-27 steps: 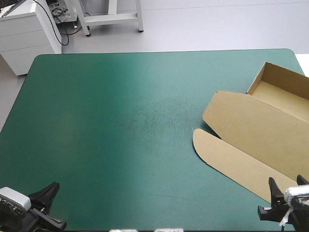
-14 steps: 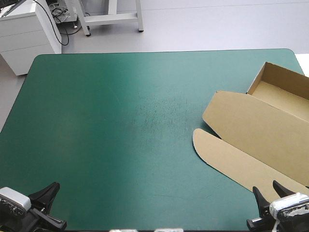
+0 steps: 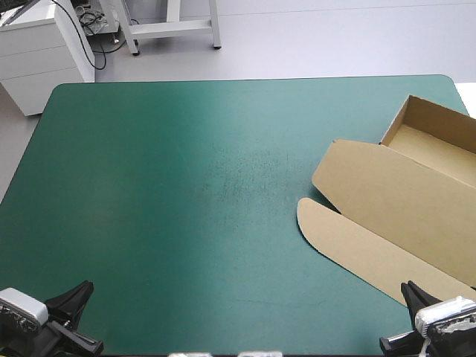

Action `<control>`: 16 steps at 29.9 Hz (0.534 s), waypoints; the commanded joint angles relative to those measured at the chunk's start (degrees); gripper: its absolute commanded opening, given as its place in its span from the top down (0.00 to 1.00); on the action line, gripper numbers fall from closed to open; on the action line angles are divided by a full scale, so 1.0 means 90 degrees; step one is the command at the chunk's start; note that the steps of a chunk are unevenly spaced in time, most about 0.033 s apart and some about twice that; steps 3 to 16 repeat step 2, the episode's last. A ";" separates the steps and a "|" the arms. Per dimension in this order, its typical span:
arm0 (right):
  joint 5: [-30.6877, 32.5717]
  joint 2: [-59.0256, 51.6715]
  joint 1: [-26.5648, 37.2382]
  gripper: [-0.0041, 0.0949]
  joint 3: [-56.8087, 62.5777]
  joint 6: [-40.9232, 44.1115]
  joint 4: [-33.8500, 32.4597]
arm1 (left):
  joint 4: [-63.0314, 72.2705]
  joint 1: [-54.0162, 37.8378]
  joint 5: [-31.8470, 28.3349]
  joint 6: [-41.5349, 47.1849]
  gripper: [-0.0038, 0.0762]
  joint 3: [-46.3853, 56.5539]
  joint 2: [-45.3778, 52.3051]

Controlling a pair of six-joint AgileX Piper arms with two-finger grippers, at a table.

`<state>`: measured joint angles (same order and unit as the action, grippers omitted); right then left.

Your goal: Fold the box

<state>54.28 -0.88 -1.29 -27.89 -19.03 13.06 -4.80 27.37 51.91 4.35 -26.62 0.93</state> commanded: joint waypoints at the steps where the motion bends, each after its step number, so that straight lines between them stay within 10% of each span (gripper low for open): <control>1: -0.0478 -0.0122 -0.0035 0.98 -0.0143 -0.0078 0.0082 | 0.0030 0.0027 -0.0482 0.0019 0.96 -0.0142 0.0034; 16: -0.0478 -0.0122 -0.0035 0.98 -0.0143 -0.0078 0.0082 | 0.0030 0.0027 -0.0482 0.0019 0.96 -0.0142 0.0034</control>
